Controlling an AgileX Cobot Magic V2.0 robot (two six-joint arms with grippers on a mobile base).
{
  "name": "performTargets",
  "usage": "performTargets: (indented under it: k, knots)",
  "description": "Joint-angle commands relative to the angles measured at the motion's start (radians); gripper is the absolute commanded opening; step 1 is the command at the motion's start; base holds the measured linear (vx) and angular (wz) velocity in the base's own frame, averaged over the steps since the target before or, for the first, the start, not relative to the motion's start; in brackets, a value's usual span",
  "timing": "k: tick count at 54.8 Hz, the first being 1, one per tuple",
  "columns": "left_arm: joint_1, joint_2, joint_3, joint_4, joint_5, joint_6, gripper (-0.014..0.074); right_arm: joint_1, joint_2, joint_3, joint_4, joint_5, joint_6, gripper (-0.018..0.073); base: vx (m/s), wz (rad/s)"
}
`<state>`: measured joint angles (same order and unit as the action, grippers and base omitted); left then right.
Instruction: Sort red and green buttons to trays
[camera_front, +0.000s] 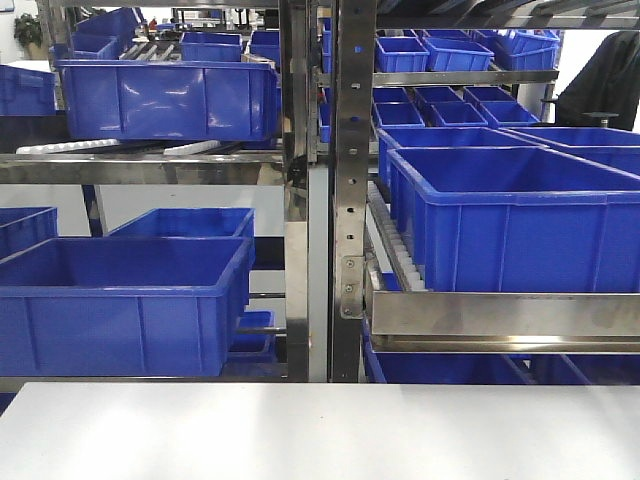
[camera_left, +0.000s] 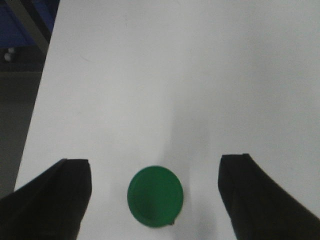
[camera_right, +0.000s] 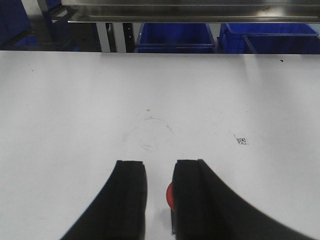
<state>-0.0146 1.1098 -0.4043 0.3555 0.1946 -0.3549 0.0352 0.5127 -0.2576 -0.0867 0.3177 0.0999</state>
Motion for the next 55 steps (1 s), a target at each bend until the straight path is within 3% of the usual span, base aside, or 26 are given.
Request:
performTargets:
  k: [1, 10, 24, 35, 55]
  knots:
    - [0.003, 0.051, -0.074, 0.088, -0.032, -0.081, 0.0618, -0.004, 0.01, -0.036, -0.004, -0.078, 0.002, 0.0258, 0.0, 0.0]
    - [0.003, 0.138, -0.138, 0.109, 0.055, -0.147, 0.061, -0.004, 0.01, -0.036, -0.004, -0.078, 0.002, 0.0258, 0.0, 0.0]
    - [0.003, 0.231, -0.155, 0.103, 0.087, -0.145, 0.0607, -0.004, 0.01, -0.036, -0.004, -0.078, 0.002, 0.0258, 0.0, 0.0]
    - [0.003, 0.263, -0.155, 0.021, 0.12, -0.139, 0.0589, -0.004, 0.01, -0.036, -0.004, -0.078, 0.001, 0.0258, 0.0, 0.0]
    - [0.003, 0.358, -0.155, 0.028, 0.073, -0.096, 0.0586, -0.004, 0.015, -0.036, -0.004, -0.078, 0.001, 0.0258, 0.0, 0.0]
